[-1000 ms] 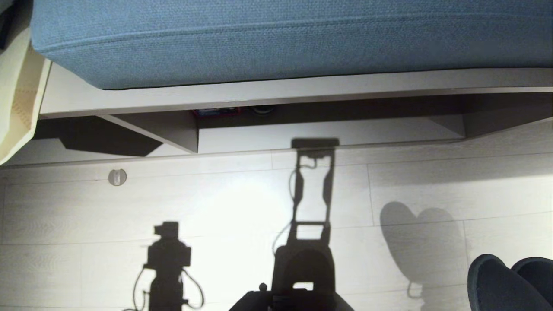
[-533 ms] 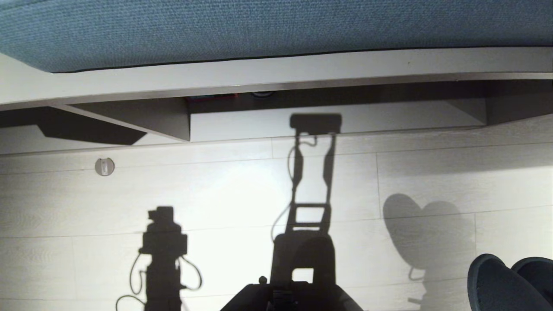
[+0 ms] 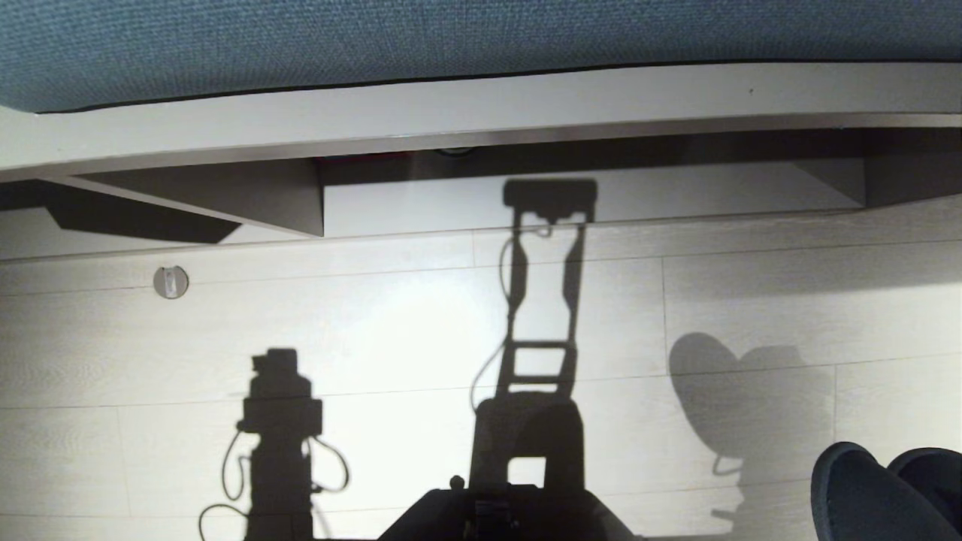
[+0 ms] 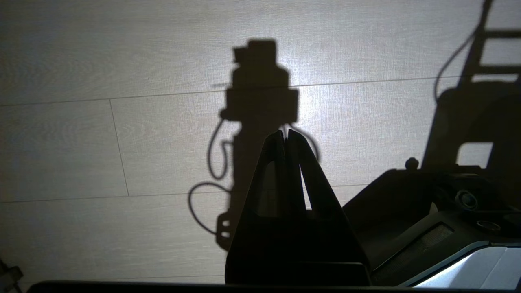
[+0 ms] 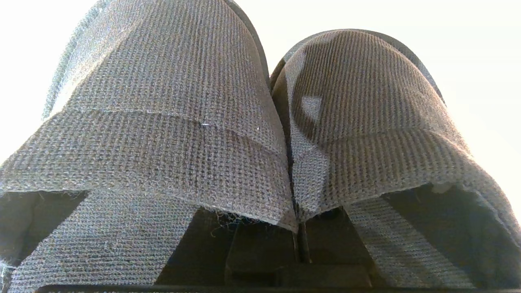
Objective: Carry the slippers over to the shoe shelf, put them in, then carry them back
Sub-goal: Place the slippers into the shoe cabinet
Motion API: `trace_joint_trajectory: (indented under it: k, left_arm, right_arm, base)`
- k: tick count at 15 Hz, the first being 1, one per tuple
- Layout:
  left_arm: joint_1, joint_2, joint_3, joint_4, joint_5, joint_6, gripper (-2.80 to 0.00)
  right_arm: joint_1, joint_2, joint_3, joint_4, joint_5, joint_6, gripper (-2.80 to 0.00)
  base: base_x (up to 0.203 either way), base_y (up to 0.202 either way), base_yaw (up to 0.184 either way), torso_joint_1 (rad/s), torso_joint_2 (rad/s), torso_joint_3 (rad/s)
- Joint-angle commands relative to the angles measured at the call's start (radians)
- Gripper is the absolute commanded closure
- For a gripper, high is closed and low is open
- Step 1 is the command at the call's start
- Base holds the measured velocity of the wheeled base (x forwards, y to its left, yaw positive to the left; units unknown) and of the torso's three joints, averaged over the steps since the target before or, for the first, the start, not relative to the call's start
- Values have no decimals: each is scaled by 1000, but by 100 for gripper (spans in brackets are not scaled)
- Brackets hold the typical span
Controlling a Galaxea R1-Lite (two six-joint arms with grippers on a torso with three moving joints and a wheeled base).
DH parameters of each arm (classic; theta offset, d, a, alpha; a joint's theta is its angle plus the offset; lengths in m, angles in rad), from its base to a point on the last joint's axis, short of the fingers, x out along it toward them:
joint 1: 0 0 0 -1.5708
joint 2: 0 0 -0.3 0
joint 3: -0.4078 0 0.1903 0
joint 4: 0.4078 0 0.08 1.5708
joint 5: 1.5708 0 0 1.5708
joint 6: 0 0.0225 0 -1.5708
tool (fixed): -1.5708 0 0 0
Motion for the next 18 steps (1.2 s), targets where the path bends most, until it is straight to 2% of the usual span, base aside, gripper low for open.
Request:
trace_joint_trajectory:
  k: [1, 11, 13, 15, 18]
  left_arm:
    - [0, 1, 0, 0, 0, -1, 0]
    - [0, 1, 0, 0, 0, 1, 0]
    - [0, 1, 0, 0, 0, 0, 0]
    - [0, 0, 0, 0, 0, -1, 0]
    - [0, 0, 0, 0, 0, -1, 0]
  right_arm:
    - [0, 0, 2, 0, 0, -1, 0]
    - [0, 9, -23, 16, 3, -11, 0]
    - [0, 52, -137, 46, 12, -5, 0]
    - [1, 178, -242, 44, 13, 18, 0]
    - [-1, 416, -332, -70, -30, 51, 0]
  base:
    - [0, 0, 0, 0, 0, 0]
    - [0, 0, 0, 0, 0, 0]
    - [0, 0, 0, 0, 0, 0]
    - [0, 0, 0, 0, 0, 0]
    - [0, 0, 0, 0, 0, 0]
